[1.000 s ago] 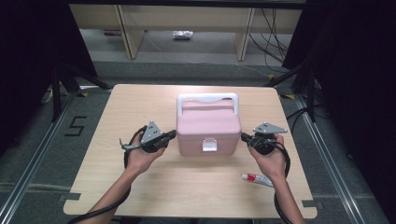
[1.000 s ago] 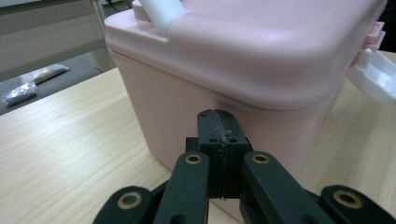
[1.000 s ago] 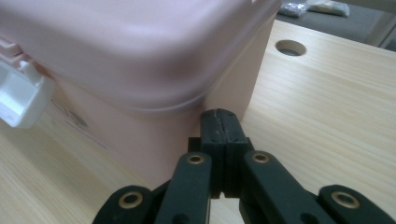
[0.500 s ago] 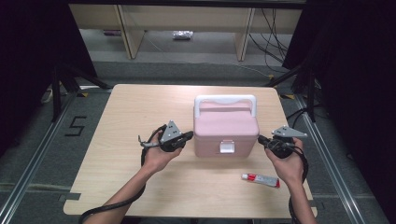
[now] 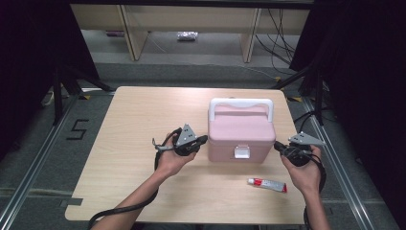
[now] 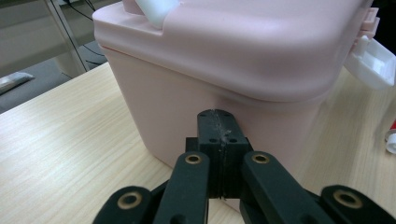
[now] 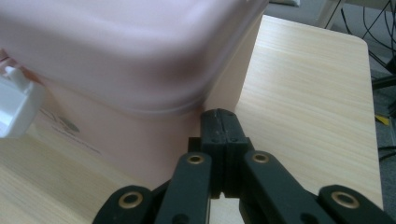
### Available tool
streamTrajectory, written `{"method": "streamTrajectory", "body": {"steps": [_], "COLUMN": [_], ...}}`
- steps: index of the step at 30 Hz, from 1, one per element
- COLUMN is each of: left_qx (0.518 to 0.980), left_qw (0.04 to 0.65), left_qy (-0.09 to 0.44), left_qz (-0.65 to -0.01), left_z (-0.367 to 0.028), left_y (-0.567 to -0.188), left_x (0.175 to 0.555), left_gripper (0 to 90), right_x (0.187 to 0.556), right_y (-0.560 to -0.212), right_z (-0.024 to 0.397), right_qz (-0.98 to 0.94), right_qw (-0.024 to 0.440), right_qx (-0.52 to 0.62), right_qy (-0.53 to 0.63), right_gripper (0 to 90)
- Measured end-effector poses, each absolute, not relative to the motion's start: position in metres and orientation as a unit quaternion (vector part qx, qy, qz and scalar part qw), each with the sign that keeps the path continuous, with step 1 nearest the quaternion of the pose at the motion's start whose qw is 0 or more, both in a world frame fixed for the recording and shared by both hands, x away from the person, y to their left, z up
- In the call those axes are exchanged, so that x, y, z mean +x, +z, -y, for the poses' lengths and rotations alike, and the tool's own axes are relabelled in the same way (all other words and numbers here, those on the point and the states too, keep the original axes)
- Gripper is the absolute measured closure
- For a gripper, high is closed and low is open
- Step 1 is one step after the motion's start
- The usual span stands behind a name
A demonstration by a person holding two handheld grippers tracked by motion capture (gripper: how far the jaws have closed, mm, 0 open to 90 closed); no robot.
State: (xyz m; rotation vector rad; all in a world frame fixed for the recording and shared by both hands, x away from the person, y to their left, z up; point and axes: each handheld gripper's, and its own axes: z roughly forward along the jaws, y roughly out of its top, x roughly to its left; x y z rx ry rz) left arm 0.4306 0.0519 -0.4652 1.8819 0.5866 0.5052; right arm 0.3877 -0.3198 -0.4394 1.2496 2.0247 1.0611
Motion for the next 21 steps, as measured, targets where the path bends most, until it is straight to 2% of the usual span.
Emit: {"method": "streamTrajectory", "body": {"steps": [1,3,4,5,10,11,13,16,21], "left_qx": [0.788,0.789,0.789,0.787,0.791,0.791,0.790,0.785,0.787], "left_qw": [0.525,0.524,0.524,0.526,0.518,0.521,0.520,0.525,0.517], "left_qy": [0.212,0.211,0.211,0.210,0.210,0.205,0.209,0.208,0.211], "left_qz": [-0.242,-0.243,-0.243,-0.246,-0.248,-0.247,-0.251,-0.256,-0.262], "left_z": [-0.051,-0.050,-0.049,-0.048,-0.045,-0.045,-0.044,-0.044,-0.042], "left_y": [-0.465,-0.465,-0.465,-0.466,-0.469,-0.470,-0.469,-0.468,-0.467], "left_x": [0.431,0.431,0.431,0.431,0.431,0.432,0.433,0.434,0.435], "left_gripper": [89.8,89.8,89.8,89.8,89.7,89.7,89.6,89.4,89.5], "right_x": [0.385,0.385,0.382,0.383,0.383,0.385,0.386,0.394,0.399], "right_y": [-0.440,-0.439,-0.440,-0.439,-0.441,-0.441,-0.441,-0.442,-0.444], "right_z": [0.318,0.322,0.319,0.322,0.324,0.327,0.326,0.327,0.327], "right_qz": [-0.742,-0.748,-0.743,-0.749,-0.743,-0.747,-0.739,-0.744,-0.746], "right_qw": [0.258,0.272,0.254,0.268,0.255,0.266,0.257,0.277,0.272], "right_qx": [0.476,0.463,0.479,0.464,0.473,0.462,0.476,0.465,0.469], "right_qy": [0.396,0.391,0.394,0.390,0.398,0.397,0.402,0.391,0.386], "right_gripper": [90.0,90.0,90.0,90.0,90.0,90.0,90.0,90.0,90.0]}}
